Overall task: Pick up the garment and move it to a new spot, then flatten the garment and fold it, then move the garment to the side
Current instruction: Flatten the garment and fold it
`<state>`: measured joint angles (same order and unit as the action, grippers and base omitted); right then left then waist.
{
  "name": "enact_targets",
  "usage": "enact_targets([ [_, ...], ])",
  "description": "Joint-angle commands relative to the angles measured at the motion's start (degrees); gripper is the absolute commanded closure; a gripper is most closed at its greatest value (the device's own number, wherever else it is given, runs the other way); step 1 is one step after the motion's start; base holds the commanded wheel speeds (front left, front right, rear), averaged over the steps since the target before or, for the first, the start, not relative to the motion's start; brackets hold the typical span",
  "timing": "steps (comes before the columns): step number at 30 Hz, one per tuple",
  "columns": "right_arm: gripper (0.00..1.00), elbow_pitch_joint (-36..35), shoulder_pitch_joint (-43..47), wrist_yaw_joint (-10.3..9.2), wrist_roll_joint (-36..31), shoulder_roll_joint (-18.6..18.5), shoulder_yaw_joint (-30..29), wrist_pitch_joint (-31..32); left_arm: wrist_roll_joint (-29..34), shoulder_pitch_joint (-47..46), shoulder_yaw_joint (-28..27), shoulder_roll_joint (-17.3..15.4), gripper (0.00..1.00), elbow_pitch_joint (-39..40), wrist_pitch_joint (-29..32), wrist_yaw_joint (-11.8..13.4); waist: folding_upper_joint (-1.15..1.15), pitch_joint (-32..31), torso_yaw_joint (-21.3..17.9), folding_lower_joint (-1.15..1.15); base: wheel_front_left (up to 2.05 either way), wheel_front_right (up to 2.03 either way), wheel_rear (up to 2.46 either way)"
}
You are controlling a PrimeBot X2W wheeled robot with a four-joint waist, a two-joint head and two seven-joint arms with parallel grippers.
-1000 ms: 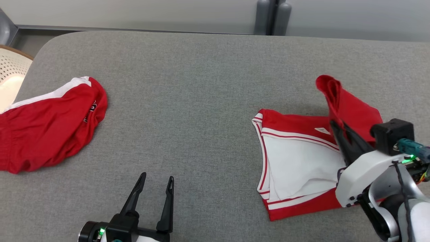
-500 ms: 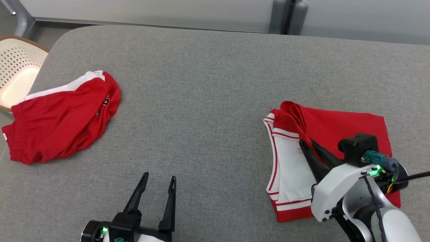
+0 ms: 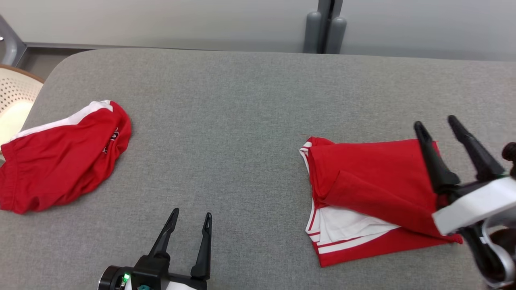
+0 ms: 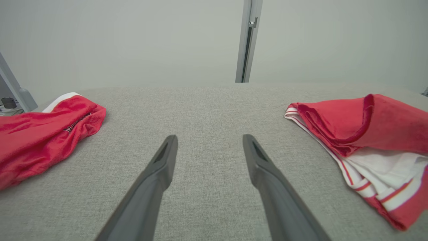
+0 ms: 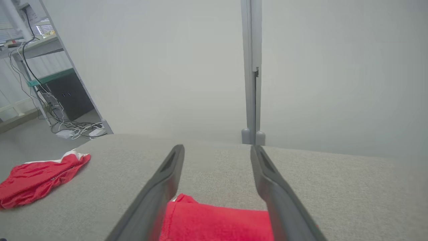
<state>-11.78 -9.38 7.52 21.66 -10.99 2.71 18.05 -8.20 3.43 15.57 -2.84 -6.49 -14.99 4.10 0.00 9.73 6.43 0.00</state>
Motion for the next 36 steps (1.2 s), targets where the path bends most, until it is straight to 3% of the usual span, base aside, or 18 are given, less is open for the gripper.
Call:
enact_targets([
  [1,0.00,0.33,0.52,-0.06,0.19,-1.79,0.14,-1.02,-0.09,0.30,-0.26,-0.19,0.00,0.21,-0.26,0.11,0.00,-0.56,-0.55,0.00,0.00,0.00,0.00],
  [5,0.00,4.61,2.86,-0.05,0.65,-8.64,0.03,-6.17,-0.60,0.53,-0.91,-0.15,0.00,0.81,-0.26,0.06,0.00,-1.81,-1.56,0.00,0.00,0.00,0.00],
  [11,0.00,12.93,7.12,-0.07,3.34,-14.07,3.31,-15.23,-1.69,1.71,-0.94,-0.14,0.00,1.05,-0.26,-0.31,0.00,-4.22,-1.90,0.00,0.00,0.00,0.00],
  [12,0.50,14.37,7.43,-0.06,3.99,-14.44,3.91,-16.27,-1.69,1.81,-0.91,-0.16,0.00,1.07,-0.26,-0.43,0.00,-4.57,-1.74,0.00,0.00,0.00,0.00],
  [14,1.00,16.69,7.17,-0.05,5.35,-15.92,5.88,-17.93,-1.54,2.04,-0.84,-0.17,0.00,1.13,-0.26,-0.36,0.00,-5.07,-1.24,0.00,0.00,0.00,0.00],
  [19,1.00,20.03,1.74,-0.07,6.85,-23.78,16.62,-20.78,-1.73,1.46,0.15,-0.16,0.00,1.34,-0.26,-0.47,0.00,-4.65,1.30,0.00,0.00,0.00,0.00],
  [30,1.00,22.92,-22.21,-0.11,17.74,-43.22,52.50,-20.49,-2.64,-3.28,4.80,-0.14,0.00,0.00,-0.26,-1.35,0.00,2.46,7.63,0.00,0.00,0.00,0.00],
  [34,1.00,22.78,-29.52,-0.10,22.46,-47.34,64.05,-20.41,-3.18,-4.76,6.28,-0.16,0.00,-0.60,-0.26,-1.03,0.00,3.95,9.21,0.00,0.00,0.00,0.00],
  [36,1.00,22.62,-31.10,-0.10,23.83,-47.94,66.27,-20.64,-3.35,-4.98,6.52,-0.17,0.00,-0.71,-0.26,-0.91,0.00,4.13,9.43,0.00,0.00,0.00,0.00],
])
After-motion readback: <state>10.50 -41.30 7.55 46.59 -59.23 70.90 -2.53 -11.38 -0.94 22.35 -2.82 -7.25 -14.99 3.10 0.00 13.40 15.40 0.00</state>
